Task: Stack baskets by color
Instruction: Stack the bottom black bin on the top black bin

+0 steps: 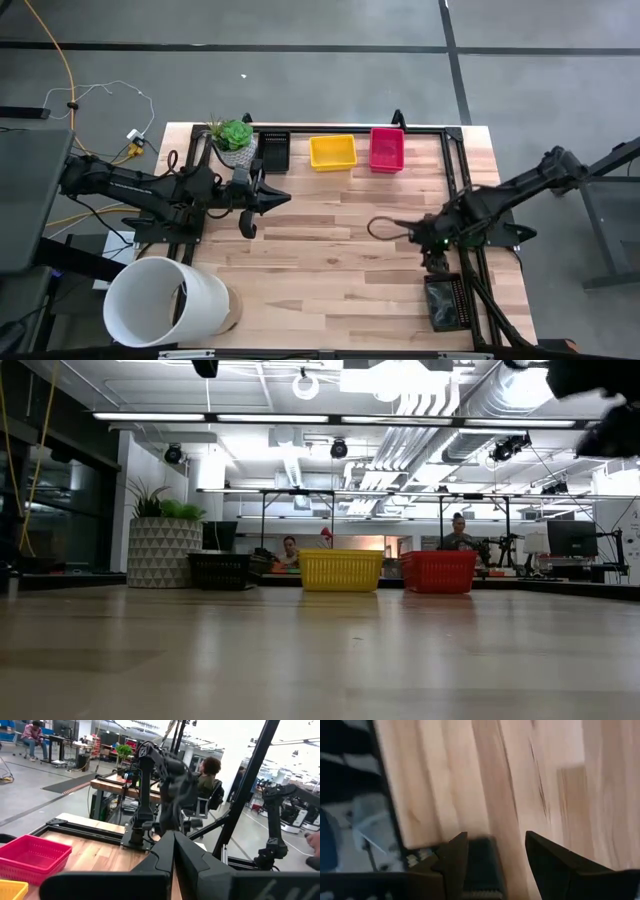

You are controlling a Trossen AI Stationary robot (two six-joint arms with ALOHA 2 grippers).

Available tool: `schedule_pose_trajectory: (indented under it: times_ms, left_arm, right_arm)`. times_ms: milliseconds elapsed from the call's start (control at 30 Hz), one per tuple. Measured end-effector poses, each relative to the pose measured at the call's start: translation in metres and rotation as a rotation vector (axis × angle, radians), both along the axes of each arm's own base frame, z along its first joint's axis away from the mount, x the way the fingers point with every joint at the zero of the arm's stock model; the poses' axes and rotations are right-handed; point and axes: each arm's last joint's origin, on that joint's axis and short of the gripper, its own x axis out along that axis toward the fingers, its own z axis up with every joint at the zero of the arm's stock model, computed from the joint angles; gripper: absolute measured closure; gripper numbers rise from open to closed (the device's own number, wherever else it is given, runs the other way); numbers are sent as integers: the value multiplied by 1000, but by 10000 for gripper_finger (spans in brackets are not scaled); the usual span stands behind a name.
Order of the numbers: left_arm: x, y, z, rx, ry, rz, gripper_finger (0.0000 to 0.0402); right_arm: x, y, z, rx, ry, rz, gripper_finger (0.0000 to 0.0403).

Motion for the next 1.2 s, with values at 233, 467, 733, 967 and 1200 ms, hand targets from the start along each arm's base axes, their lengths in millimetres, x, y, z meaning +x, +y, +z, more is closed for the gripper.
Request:
schedule_pose_trajectory:
  times_ms: [233,467,733,967,1200]
  left_arm:
    - [0,0,0,0,0,0,401]
    - [0,0,0,-1,0,0,401]
    - [0,0,0,-1,0,5,401]
    - [0,0,0,-1,0,9,401]
    - [0,0,0,-1,0,10,401]
  right_arm:
    - [-19,3,-47,-23,157,68,218]
    - [-26,11,-62,85,201,151,218]
    - [-32,26,-66,-23,162,229,218]
    - [-27,39,-80,-67,204,255,218]
    - [-24,51,-94,-89,249,258,219]
